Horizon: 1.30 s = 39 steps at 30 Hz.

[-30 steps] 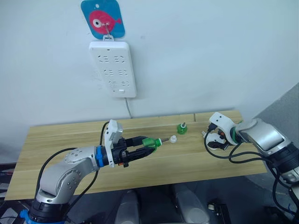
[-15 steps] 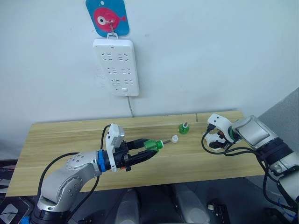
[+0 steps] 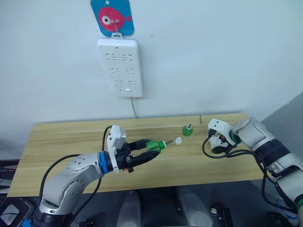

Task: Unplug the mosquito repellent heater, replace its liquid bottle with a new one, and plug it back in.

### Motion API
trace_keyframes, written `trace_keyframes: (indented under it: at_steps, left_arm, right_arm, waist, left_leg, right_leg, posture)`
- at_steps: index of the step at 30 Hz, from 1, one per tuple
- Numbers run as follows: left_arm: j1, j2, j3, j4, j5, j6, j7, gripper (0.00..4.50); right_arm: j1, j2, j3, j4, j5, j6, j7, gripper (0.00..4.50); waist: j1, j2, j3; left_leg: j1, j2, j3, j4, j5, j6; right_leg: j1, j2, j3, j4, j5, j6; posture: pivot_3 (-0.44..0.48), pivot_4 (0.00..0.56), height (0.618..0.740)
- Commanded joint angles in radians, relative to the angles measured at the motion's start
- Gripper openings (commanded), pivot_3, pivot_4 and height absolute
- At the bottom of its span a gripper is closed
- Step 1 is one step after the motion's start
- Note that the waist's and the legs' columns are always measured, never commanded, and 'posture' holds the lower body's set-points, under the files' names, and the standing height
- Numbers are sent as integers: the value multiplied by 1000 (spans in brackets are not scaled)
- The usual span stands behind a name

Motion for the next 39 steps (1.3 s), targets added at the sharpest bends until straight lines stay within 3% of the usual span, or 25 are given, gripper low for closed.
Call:
trace_keyframes:
  at_steps: [1, 4, 8, 13, 17, 20, 24, 29, 34, 39]
  left_arm:
    - [-8, -8, -8, -23, 5, -18, 2, 2345]
    - [-14, -9, -10, -16, 8, -21, -1, 2345]
    - [-25, -7, -16, 1, 9, -20, -15, 2345]
    - [-81, 22, -29, 61, 20, -21, -91, 2345]
    - [-178, 56, -45, 139, 25, -25, -194, 2345]
    - [-261, 86, -61, 192, 22, -16, -281, 2345]
    - [-356, 113, -71, 242, 5, 3, -379, 2345]
    - [-486, 98, -67, 281, -47, 77, -423, 2345]
    - [-581, 60, -36, 298, -103, 145, -390, 2345]
    - [-589, 41, -7, 250, -172, 215, -338, 2345]
  right_arm:
    - [-17, 8, -15, 6, -26, -13, 14, 3930]
    - [-18, 16, -26, 12, -35, -11, 16, 2962]
    - [-27, 11, -43, 8, -37, -14, 33, 2973]
    - [-43, -53, -155, -87, 36, 39, 103, 2973]
    - [19, -149, -352, -290, 179, 215, 148, 2973]
    - [140, -197, -587, -539, 374, 401, 201, 2973]
    - [211, -114, -886, -824, 636, 689, 218, 2973]
    - [208, 8, -1054, -885, 928, 767, 45, 2973]
    - [195, 109, -1107, -861, 1157, 767, -215, 2973]
    - [177, 189, -1146, -819, 1339, 767, -444, 2973]
  waist:
    - [0, 0, 0]
    - [0, 0, 0]
    - [0, 0, 0]
    - [-6, 0, 0]
    - [-7, 1, -1]
    - [-7, 1, -6]
    - [-33, 1, -12]
    - [-67, 0, -32]
    - [-96, 3, -48]
    - [-119, 4, -62]
  left_leg:
    - [0, 0, 0, 0, 0, 0]
    - [0, 0, 0, 0, 0, 0]
    - [0, 0, 0, 0, 0, 0]
    - [0, 0, 0, 0, 0, 0]
    - [-2, -1, -1, 1, 0, 0]
    - [-4, -1, -5, 2, 0, 0]
    - [-9, -1, -10, 3, 0, -1]
    - [-11, -1, -11, 4, 0, -1]
    - [-11, -2, -11, 5, 1, -1]
    - [-11, -1, -12, 4, 1, -1]
  right_leg:
    - [0, 0, 0, 0, 0, 0]
    - [0, 0, 0, 0, 0, 0]
    - [0, 0, 0, 0, 0, 0]
    - [0, 0, 0, 0, 0, 0]
    - [-1, 0, -1, 0, 3, -3]
    - [-1, -1, -5, -1, 3, -3]
    - [-4, -1, -11, -1, 4, -4]
    - [-4, -2, -13, -1, 4, -5]
    - [-4, -1, -12, 0, 4, -1]
    - [-4, 0, -12, 0, 4, -2]
  posture:
    - [-62, 274, 740]
    - [-67, 270, 740]
    - [-87, 261, 740]
    - [-146, 223, 740]
    - [-196, 182, 740]
    - [-222, 160, 740]
    - [-262, 136, 740]
    - [-282, 123, 740]
    - [-278, 112, 740]
    - [-260, 107, 740]
